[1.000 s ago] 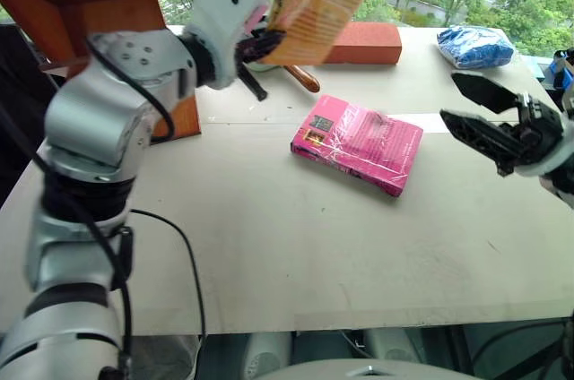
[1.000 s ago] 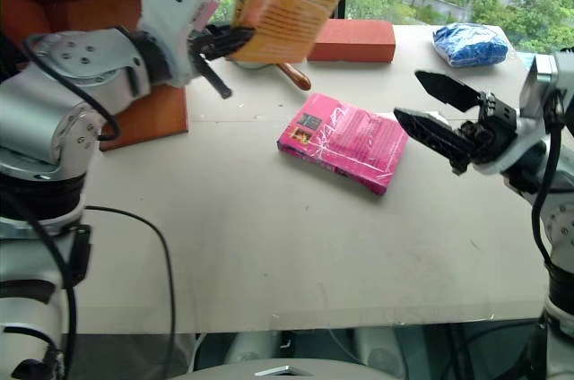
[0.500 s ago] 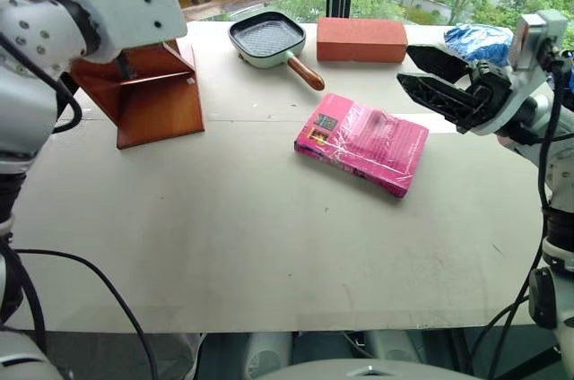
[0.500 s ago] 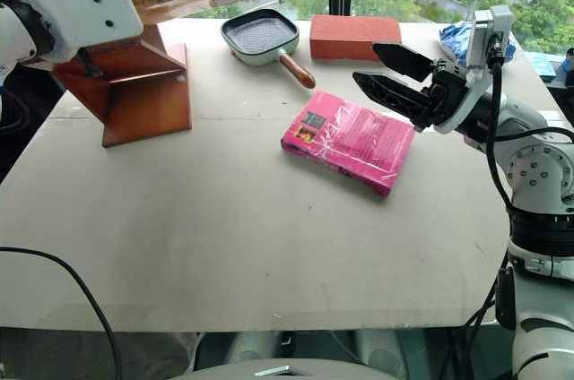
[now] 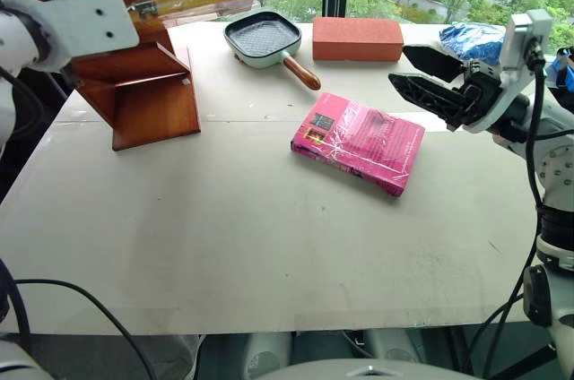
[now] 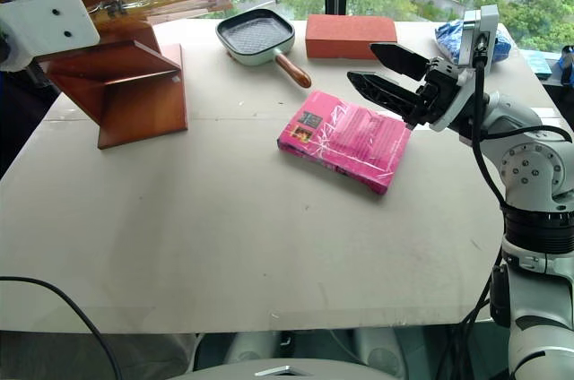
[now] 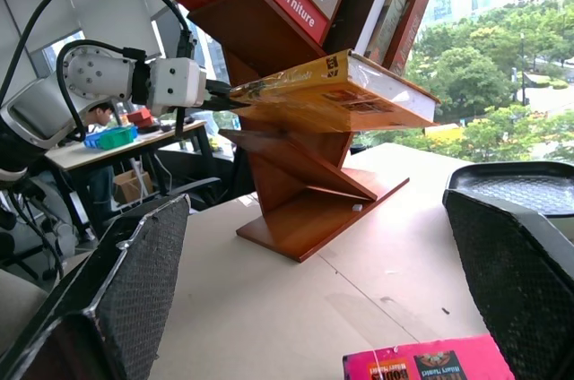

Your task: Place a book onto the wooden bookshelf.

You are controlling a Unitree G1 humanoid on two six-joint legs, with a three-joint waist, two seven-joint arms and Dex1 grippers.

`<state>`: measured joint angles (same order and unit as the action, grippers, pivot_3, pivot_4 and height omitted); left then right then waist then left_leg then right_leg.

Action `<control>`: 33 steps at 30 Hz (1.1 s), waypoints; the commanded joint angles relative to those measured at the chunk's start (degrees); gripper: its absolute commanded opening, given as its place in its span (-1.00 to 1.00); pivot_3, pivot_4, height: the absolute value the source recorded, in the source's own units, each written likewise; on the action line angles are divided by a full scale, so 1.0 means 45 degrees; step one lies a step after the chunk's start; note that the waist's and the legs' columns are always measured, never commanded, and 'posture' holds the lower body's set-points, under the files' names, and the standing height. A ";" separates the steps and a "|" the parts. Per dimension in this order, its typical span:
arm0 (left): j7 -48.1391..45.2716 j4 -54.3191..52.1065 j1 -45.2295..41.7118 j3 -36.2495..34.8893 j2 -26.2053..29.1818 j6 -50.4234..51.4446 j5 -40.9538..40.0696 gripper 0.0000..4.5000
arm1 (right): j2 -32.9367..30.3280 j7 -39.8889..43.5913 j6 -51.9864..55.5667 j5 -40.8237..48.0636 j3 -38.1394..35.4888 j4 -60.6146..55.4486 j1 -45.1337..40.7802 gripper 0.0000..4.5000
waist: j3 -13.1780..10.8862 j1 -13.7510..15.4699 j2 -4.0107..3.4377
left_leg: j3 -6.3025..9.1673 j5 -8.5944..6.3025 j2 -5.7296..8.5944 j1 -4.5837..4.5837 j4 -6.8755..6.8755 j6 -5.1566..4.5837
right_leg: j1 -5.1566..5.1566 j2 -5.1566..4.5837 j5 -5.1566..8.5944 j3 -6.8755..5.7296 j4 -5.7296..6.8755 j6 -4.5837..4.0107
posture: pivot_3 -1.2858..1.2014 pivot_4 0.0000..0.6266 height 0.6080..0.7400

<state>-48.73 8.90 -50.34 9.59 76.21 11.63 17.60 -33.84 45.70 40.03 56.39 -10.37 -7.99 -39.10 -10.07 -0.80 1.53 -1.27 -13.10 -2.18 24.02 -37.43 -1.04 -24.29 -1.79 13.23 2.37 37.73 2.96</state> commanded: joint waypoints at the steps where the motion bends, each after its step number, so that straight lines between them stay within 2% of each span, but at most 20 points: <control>1: -0.0191 0.0284 -0.0194 -0.0553 0.0711 -0.0349 0.0758 -0.96 | -0.0041 -0.0092 -0.0121 -0.0024 -0.0446 -0.0514 0.0058 1.00 | -0.0001 0.0001 0.0003 | 0.0000 0.0000 0.0000 0.0000 0.0000 0.0000 | 0.0000 0.0000 0.0000 0.0000 0.0000 0.0000 | 0.03 -0.52 1.00; 7: -0.0740 0.0941 -0.0077 -0.0689 0.1006 -0.0578 0.1123 -0.96 | -0.0090 -0.0063 -0.0186 -0.0158 -0.0462 -0.0756 0.0178 1.00 | -0.0002 0.0000 0.0004 | -0.0001 0.0000 -0.0001 0.0000 -0.0002 0.0000 | -0.0003 0.0000 0.0000 -0.0002 0.0010 0.0000 | 0.03 -0.52 1.00; 13: -0.1490 0.0985 0.0860 -0.0971 0.1654 -0.0546 0.1138 -0.96 | -0.0289 0.0064 -0.0156 -0.0295 -0.0548 -0.0923 0.0395 1.00 | -0.0002 -0.0044 0.0004 | -0.0005 0.0000 -0.0005 -0.0001 -0.0003 0.0000 | -0.0006 -0.0001 0.0000 0.0002 0.0014 -0.0001 | 0.03 -0.52 1.00; 22: -0.1540 0.1169 0.1487 -0.1285 0.1926 -0.0618 0.1323 -0.96 | -0.0203 0.0124 -0.0158 -0.0311 -0.0539 -0.0992 0.0482 1.00 | -0.0002 -0.0341 0.0004 | -0.0019 0.0000 -0.0008 -0.0015 -0.0002 0.0000 | -0.0011 0.0002 0.0000 0.0019 0.0038 0.0000 | 0.03 -0.52 1.00; 23: -0.1553 0.1205 0.1571 -0.1318 0.1967 -0.0626 0.1329 -0.66 | -0.0207 0.0144 -0.0163 -0.0311 -0.0542 -0.0990 0.0483 1.00 | -0.0002 -0.0360 0.0004 | -0.0019 0.0000 -0.0008 -0.0016 -0.0002 0.0000 | -0.0011 0.0003 0.0000 0.0020 0.0040 0.0000 | 0.03 -0.52 1.00; 25: -0.1574 0.1263 0.1726 -0.1426 0.2032 -0.0593 0.1330 -0.40 | -0.0215 0.0170 -0.0164 -0.0300 -0.0558 -0.0995 0.0491 1.00 | -0.0003 -0.0373 0.0004 | -0.0021 0.0000 -0.0009 -0.0021 -0.0002 0.0000 | -0.0012 0.0004 0.0000 0.0022 0.0044 0.0000 | 0.03 -0.52 1.00; 31: -0.1520 0.1235 0.2179 -0.2015 0.2285 -0.0218 0.1204 0.94 | -0.0189 0.0239 -0.0250 -0.0376 -0.0555 -0.0939 0.0494 1.00 | -0.0003 -0.0303 0.0008 | -0.0018 0.0000 -0.0009 -0.0014 -0.0003 0.0000 | -0.0013 0.0000 0.0000 0.0017 0.0043 0.0000 | 0.03 -0.52 1.00; 33: -0.1635 0.0978 0.2410 -0.2351 0.2610 0.0220 0.1243 0.97 | -0.0166 0.0246 -0.0291 -0.0417 -0.0543 -0.0944 0.0505 1.00 | -0.0005 -0.0299 0.0012 | -0.0018 0.0000 -0.0009 -0.0013 -0.0003 0.0000 | -0.0013 0.0000 0.0000 0.0016 0.0042 0.0000 | 0.03 -0.52 1.00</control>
<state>-56.16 14.52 -38.85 2.57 85.12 11.19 22.98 -34.28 46.46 39.75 54.29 -11.22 -10.40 -36.48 -10.10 -2.14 1.59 -1.34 -13.10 -2.23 23.97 -37.45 -1.04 -24.35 -1.78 13.23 2.43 37.92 2.96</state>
